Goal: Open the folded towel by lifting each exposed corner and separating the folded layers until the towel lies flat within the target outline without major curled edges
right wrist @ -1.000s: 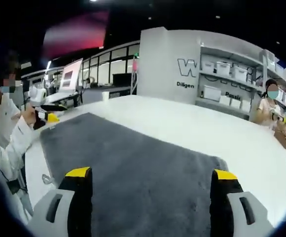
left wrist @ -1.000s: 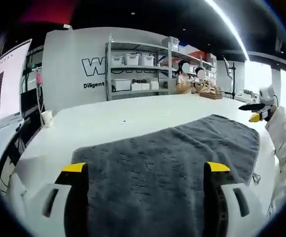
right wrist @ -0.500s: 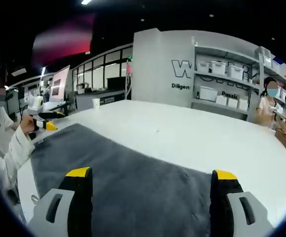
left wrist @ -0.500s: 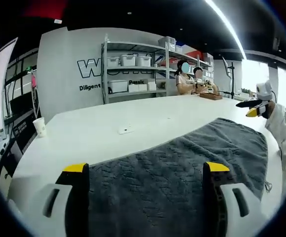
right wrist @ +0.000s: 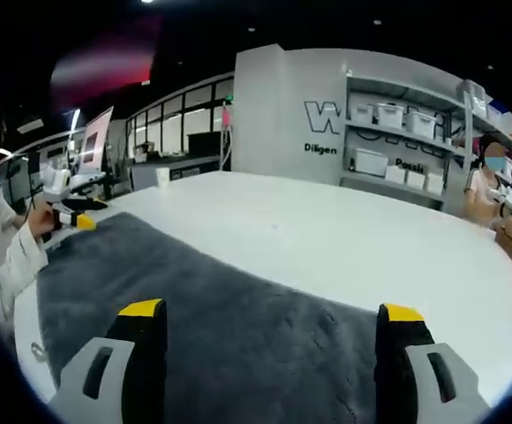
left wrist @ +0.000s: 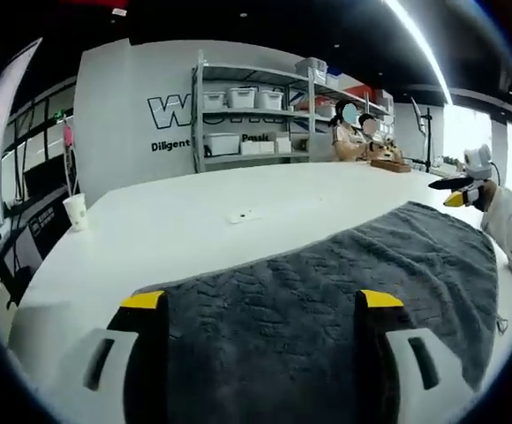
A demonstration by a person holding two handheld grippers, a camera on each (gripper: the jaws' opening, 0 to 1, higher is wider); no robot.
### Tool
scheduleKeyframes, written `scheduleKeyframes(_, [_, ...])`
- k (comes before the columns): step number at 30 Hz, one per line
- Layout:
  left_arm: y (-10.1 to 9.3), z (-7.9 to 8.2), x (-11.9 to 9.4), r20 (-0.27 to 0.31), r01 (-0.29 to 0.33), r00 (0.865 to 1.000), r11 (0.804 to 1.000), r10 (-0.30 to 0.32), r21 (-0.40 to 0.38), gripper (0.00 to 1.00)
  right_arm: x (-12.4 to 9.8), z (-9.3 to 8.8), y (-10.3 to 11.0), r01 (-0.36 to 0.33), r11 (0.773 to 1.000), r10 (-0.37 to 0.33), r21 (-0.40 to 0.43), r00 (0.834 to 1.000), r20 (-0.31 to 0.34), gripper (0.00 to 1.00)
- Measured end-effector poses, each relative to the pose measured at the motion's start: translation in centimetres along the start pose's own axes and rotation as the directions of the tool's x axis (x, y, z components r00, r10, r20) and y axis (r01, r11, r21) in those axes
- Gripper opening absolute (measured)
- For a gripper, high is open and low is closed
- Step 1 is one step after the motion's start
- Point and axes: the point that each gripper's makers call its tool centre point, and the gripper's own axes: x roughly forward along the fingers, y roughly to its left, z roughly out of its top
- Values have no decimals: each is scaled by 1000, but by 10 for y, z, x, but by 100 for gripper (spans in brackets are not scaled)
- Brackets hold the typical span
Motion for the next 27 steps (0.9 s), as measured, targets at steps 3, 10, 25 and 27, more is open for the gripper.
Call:
scheduleKeyframes(3, [-3, -1, 0, -4, 9, 1000, 1000, -9, -1, 81, -1, -9, -4, 3, 1000, -3, 7, 1000, -26, 98])
scheduleKeyframes(10, [-1, 2, -3, 13, 2, 1000, 1000, -2, -10, 78, -2, -15, -8, 11, 999, -10, 39, 1000, -28, 97])
scheduleKeyframes(25, [63, -10, -22, 15, -216, 976, 973, 217, -78, 41, 1, -25, -3, -3, 998, 6, 63, 999, -40, 90])
scheduleKeyframes(27, [70, -17, -23, -3, -241, 970, 968, 242, -73, 36, 1, -26, -4, -1, 998, 4, 70, 999, -42, 90])
